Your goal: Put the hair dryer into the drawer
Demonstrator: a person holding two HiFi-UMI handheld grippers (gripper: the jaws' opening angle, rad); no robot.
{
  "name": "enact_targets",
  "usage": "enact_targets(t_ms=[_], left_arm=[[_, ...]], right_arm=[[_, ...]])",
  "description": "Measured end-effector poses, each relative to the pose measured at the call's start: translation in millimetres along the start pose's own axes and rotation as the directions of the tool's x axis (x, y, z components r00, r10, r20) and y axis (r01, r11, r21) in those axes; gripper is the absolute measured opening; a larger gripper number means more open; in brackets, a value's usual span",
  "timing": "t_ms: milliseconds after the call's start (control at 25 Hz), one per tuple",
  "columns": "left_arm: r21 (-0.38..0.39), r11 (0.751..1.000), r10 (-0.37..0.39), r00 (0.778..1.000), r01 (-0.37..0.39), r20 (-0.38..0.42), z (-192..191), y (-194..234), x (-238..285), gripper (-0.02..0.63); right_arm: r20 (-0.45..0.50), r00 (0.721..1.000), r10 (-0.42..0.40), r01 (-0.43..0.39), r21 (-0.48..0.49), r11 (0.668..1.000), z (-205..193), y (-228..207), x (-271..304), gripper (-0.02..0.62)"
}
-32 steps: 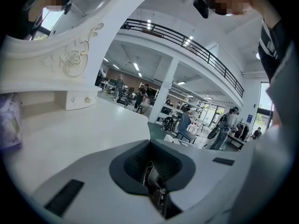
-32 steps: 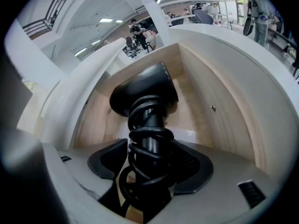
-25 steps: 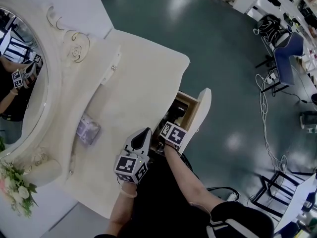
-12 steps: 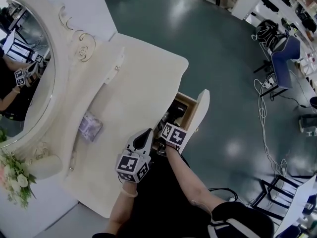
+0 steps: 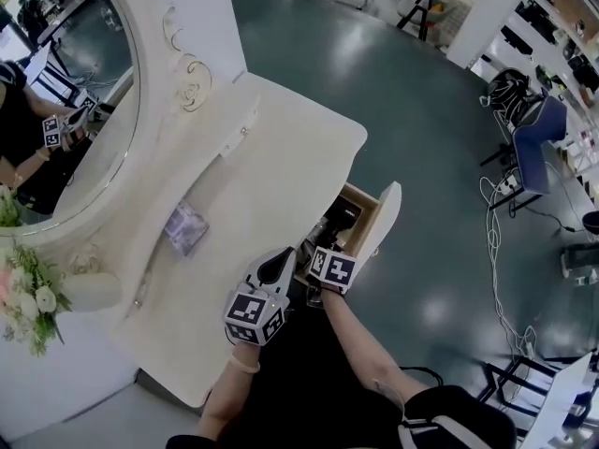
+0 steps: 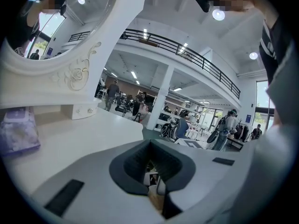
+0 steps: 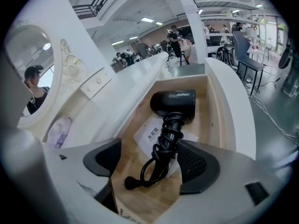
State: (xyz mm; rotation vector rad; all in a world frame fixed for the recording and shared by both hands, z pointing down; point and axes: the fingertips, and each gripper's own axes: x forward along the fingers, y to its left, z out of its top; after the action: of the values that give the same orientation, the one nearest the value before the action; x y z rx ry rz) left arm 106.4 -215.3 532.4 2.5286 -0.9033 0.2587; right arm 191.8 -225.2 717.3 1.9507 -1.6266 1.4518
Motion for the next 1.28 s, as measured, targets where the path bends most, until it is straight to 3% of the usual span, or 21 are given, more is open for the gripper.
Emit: enact_targets(t_ms=[200,360,520,600,680,880,1120,1280], left_arm=[[0.009,1.000,0.012,1.000,-0.012,0.026,3.1,-2.2,-16.9,0.025],[0.005,1.000,0.015,0.999,-0.015,0.051,4.8,-3.5,-30.5,0.025],[0.019,1.000,0.017,0.998,-0.019,0.067,5.7,-7.3,-44.8,0.025],[0.029,0.999,0.015,0.997,-0.017,0.076,6.7,-11.2,-51.5,0.025],[0.041,0.999,0.016,0.996,-0.019,0.088,9.4,-14.4,-58.9,0.023],[0.072,0.997,0.029,0.992,-0.038,0.122,17.4,-19.4,-75.8,0.025],[0.072,0.996,0.041,0.983,-0.054,0.180,24.5,-21.4,-96.3,0.025],[0.066,0.995,0.053,0.975,-0.068,0.217,31.0,-26.9,-111.2,0.025]], right_arm=[[0.104,0.990,0.090,-0.095,0.044,0.995,8.7,11.6,-24.8,0.357],[0.169,0.975,0.148,-0.152,0.014,0.988,18.3,27.5,-44.6,0.344],[0.226,0.954,0.196,-0.199,-0.013,0.980,27.4,47.6,-67.5,0.295],[0.268,0.936,0.226,-0.225,-0.037,0.974,34.6,57.9,-82.2,0.230],[0.324,0.901,0.288,-0.287,-0.053,0.956,44.1,72.9,-99.6,0.188],[0.461,0.752,0.471,-0.463,-0.140,0.875,67.1,116.4,-152.0,0.133],[0.515,0.652,0.557,-0.495,-0.267,0.827,73.3,152.7,-197.0,0.052],[0.544,0.552,0.633,-0.521,-0.368,0.770,73.4,173.0,-234.8,0.020]])
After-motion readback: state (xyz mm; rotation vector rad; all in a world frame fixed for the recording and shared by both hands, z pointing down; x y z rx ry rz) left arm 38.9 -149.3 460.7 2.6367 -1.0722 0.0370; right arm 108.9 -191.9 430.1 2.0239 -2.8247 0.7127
